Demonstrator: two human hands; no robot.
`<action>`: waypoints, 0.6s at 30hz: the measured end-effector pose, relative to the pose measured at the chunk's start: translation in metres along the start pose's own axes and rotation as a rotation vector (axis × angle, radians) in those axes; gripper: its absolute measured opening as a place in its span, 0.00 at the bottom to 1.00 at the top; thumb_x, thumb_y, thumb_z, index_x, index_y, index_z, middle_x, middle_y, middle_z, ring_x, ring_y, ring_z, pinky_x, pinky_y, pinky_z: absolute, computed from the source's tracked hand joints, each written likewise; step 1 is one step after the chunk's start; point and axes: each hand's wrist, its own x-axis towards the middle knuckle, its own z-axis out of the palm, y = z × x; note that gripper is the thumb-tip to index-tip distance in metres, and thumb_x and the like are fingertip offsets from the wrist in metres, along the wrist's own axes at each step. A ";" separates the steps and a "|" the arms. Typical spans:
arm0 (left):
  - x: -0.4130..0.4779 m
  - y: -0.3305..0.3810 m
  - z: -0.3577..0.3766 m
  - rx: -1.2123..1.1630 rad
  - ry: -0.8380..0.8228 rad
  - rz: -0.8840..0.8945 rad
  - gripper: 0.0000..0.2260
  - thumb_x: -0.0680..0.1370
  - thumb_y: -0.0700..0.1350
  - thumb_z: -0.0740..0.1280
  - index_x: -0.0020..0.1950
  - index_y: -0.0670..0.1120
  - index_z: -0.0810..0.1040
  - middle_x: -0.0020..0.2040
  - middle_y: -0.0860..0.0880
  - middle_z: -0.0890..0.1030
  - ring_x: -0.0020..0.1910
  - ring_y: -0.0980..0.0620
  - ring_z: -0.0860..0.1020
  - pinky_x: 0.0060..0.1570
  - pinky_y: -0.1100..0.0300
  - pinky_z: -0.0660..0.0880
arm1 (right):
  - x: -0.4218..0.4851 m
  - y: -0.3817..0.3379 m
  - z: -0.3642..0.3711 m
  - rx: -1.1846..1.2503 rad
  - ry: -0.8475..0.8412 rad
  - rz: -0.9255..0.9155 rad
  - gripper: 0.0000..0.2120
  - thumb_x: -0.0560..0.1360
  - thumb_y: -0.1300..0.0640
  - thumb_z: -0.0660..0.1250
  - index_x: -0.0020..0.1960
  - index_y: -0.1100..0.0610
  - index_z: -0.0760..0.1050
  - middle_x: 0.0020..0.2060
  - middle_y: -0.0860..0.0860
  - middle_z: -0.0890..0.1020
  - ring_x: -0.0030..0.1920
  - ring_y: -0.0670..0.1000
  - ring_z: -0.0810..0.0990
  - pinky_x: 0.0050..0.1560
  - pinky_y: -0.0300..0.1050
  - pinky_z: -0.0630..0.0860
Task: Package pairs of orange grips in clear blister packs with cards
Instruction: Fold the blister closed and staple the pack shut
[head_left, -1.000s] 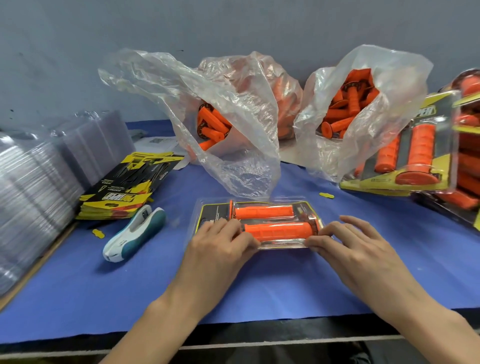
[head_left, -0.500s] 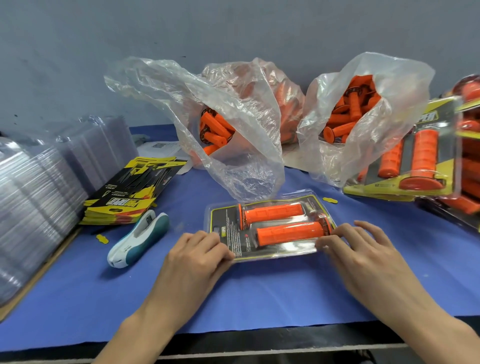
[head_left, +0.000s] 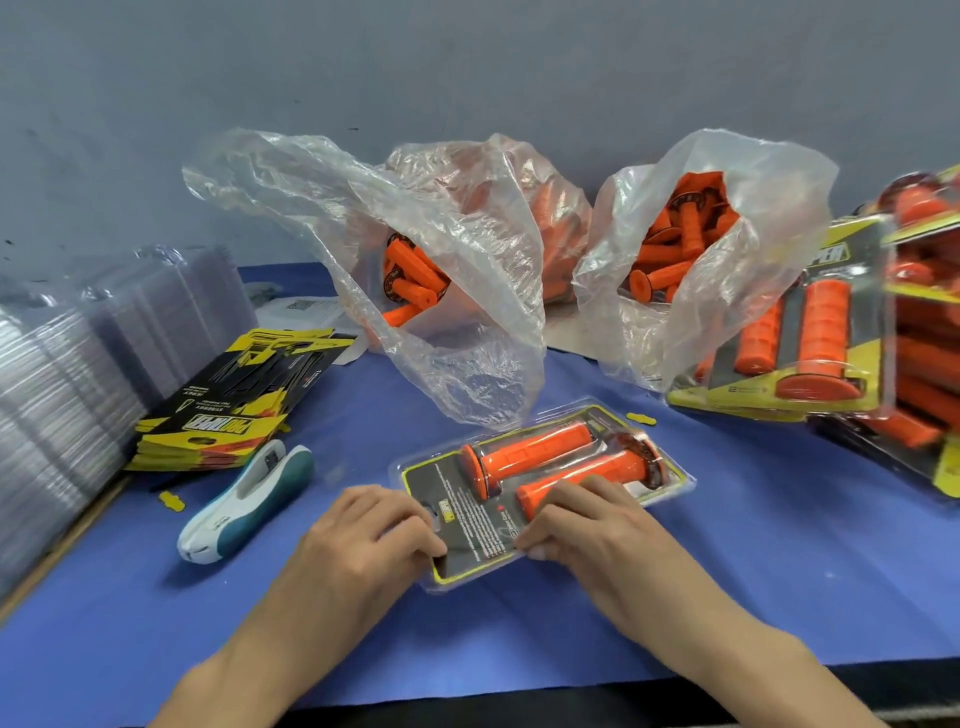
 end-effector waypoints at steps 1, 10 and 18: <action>-0.001 0.000 -0.002 -0.017 -0.008 0.008 0.06 0.77 0.45 0.66 0.42 0.48 0.81 0.44 0.52 0.79 0.44 0.50 0.77 0.48 0.62 0.71 | 0.000 0.003 -0.003 -0.020 0.001 -0.005 0.07 0.79 0.54 0.62 0.47 0.47 0.78 0.45 0.41 0.78 0.44 0.46 0.72 0.47 0.38 0.68; 0.003 0.044 0.003 0.080 0.098 0.109 0.08 0.77 0.41 0.70 0.38 0.47 0.78 0.36 0.50 0.73 0.32 0.48 0.71 0.30 0.54 0.71 | -0.005 -0.027 0.001 -0.037 0.105 -0.099 0.04 0.77 0.50 0.70 0.46 0.50 0.80 0.46 0.45 0.80 0.47 0.47 0.79 0.65 0.54 0.74; 0.002 0.021 -0.001 0.087 0.092 0.114 0.12 0.78 0.45 0.68 0.35 0.45 0.79 0.36 0.51 0.77 0.34 0.49 0.75 0.39 0.57 0.73 | -0.018 0.001 -0.018 0.201 0.004 -0.012 0.04 0.79 0.56 0.68 0.46 0.51 0.77 0.49 0.44 0.77 0.50 0.44 0.76 0.69 0.49 0.70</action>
